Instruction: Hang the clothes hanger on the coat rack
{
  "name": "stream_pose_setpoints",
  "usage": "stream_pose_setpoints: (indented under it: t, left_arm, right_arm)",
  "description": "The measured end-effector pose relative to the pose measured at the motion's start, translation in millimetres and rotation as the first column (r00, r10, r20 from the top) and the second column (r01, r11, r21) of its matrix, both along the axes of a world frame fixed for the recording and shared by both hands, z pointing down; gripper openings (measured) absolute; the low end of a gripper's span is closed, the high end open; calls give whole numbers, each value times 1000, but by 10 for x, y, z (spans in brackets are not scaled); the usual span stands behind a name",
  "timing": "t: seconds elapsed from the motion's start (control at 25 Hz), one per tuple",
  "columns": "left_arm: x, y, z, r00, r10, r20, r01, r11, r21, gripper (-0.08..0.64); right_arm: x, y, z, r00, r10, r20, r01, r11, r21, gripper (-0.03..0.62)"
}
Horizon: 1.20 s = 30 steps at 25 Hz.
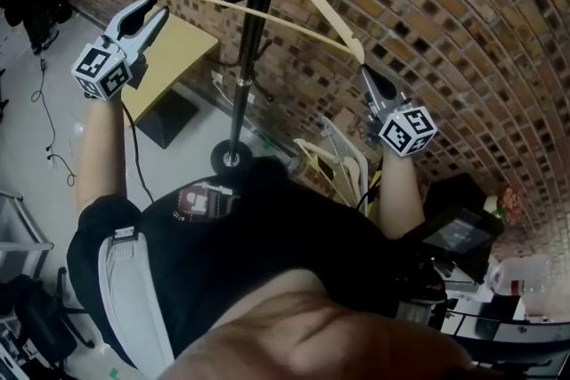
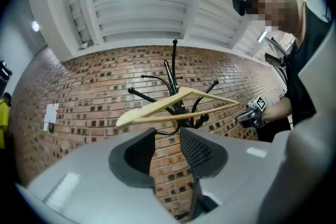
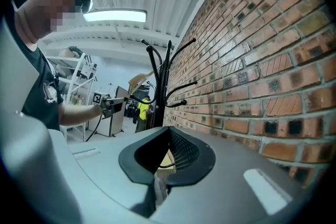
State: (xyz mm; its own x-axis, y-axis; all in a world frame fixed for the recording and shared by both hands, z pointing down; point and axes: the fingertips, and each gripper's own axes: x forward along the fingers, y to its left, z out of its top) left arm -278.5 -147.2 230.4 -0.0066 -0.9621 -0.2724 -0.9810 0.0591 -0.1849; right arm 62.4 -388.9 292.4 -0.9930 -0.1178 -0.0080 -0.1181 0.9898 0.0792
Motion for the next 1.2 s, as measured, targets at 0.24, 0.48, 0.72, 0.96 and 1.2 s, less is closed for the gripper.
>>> stream_pose_setpoints:
  t: [0.24,0.48,0.72,0.96,1.2]
  left_arm:
    - [261,-25,635,994,35,-104,-41,998,-56,138]
    - [1036,-454,1265,961,202,-188,-228,966,-126,137]
    - [1856,-960,1759,877,363,-315,-427,889,-166,114]
    - [2652,-1377,2055,783,501,-368,-589,788,-179,80]
    - [3254,-1669,2312,702,582,-411,-695,685,-217,44]
  right_arm:
    - [131,4,102,1000,20,-9,-20,1000,-18,14]
    - [351,51,272,998,54,-16,-54,997,-53,14]
    - [679,63,528,993,119,-25,-121,987,-103,14]
    - [1112,92,976,977,204,-65,-212,965,-155,14]
    - [1606,173,1438,940,329,-93,-342,915,-215,14]
